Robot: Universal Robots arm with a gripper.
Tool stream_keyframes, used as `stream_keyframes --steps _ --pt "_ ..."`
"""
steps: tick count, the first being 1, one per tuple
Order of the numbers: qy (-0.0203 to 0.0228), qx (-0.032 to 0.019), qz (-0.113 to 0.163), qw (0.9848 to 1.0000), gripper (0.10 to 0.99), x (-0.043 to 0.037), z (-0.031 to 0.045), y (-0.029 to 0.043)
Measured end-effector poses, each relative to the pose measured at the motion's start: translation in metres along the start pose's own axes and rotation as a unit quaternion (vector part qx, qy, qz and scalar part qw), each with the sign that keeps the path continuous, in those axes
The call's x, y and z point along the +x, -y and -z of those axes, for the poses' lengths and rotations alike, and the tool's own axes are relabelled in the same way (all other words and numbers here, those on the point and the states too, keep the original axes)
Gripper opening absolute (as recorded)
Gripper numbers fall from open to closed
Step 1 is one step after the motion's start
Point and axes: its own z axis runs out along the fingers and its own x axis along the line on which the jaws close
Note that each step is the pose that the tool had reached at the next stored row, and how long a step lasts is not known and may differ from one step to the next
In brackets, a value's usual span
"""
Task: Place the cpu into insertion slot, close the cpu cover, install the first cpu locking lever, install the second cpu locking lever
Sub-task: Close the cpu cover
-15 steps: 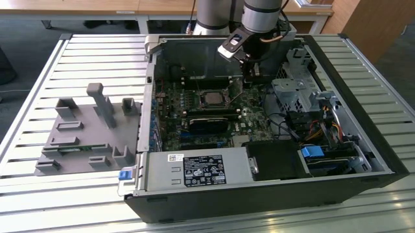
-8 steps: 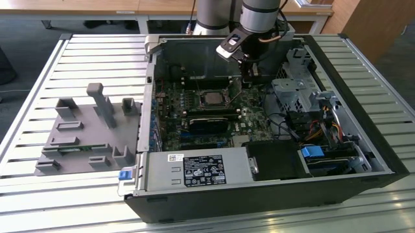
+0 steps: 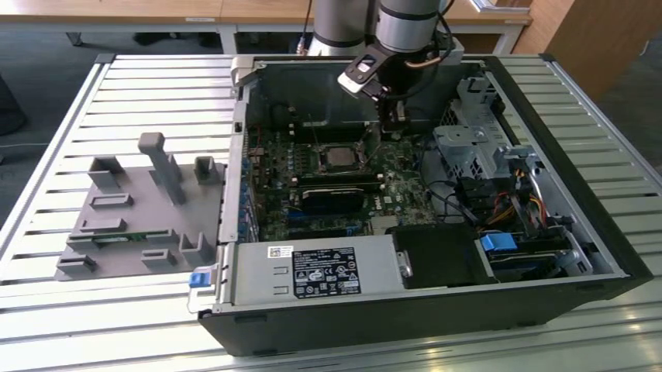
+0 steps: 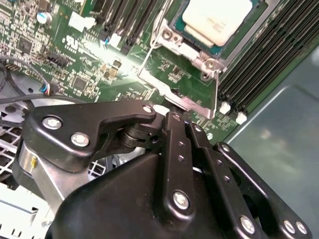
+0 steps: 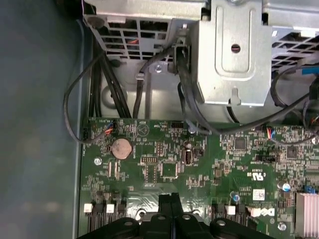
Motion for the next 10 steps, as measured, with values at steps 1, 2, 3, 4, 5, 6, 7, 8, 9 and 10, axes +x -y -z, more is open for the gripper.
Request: stream_keyframes --steps 1,2,3,4,5,6,7,8,9,10 --pt "0.0 0.0 0.0 1.0 0.122 0.0 0.0 0.0013" --pt "0.0 0.0 0.0 1.0 0.122 0.0 0.0 0.0027" --pt "0.0 0.0 0.0 1.0 0.122 0.0001 0.0 0.0042" --pt "0.0 0.0 0.0 1.0 0.122 0.0001 0.0 0.0057" --pt "0.0 0.0 0.0 1.0 0.122 0.0001 0.0 0.0071" --pt "0.0 0.0 0.0 1.0 0.122 0.0001 0.0 0.0085" --pt "0.0 0.0 0.0 1.0 0.122 0.0002 0.0 0.0099" --pt "-0.0001 0.0 0.0 1.0 0.122 0.0002 -0.0001 0.0115" --pt "-0.0001 0.0 0.0 1.0 0.122 0.0002 -0.0002 0.0131" --pt "0.0 0.0 0.0 1.0 0.122 0.0003 -0.0002 0.0147"
